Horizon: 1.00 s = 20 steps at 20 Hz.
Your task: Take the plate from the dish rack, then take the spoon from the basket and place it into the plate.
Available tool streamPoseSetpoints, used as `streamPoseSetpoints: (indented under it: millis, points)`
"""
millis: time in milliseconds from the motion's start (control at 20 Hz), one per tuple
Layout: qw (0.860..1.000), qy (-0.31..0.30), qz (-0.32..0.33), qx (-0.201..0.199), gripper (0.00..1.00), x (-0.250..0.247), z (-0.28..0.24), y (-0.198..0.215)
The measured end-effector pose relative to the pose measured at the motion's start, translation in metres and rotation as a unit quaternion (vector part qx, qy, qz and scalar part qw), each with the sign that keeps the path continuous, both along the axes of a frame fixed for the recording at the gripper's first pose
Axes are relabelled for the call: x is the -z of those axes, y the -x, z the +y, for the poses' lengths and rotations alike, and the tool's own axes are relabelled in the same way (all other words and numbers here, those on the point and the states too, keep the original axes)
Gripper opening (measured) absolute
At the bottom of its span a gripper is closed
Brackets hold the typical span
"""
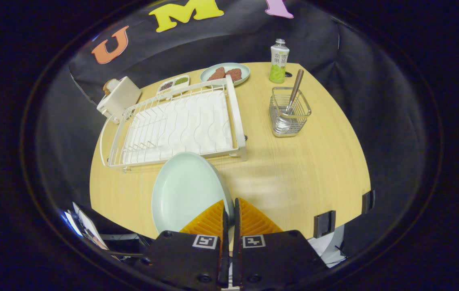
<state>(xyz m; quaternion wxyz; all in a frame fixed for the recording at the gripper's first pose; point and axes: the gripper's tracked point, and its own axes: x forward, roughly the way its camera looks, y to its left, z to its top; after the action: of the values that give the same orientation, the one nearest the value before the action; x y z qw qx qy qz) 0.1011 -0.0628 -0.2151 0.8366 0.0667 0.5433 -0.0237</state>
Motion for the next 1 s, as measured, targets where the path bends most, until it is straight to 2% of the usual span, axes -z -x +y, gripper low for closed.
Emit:
streamPoseSetpoints:
  millis: [350,500,600,750,850,900,1000]
  points:
    - [0.999,-0.047,0.019,-0.007,0.09,0.074,-0.017,-0.002]
    - [0.997,-0.073,0.004,-0.005,0.09,0.083,-0.023,-0.006]
    - [0.997,-0.072,-0.01,-0.01,0.09,0.087,-0.029,-0.006]
    - [0.999,-0.035,-0.025,-0.005,0.1,0.096,-0.044,-0.011]
    - [0.998,-0.045,-0.036,-0.01,0.1,0.096,-0.042,-0.011]
    - [0.998,-0.051,-0.047,-0.012,0.12,0.095,-0.041,-0.011]
    - [0.996,-0.045,-0.078,-0.01,0.28,0.088,-0.046,-0.013]
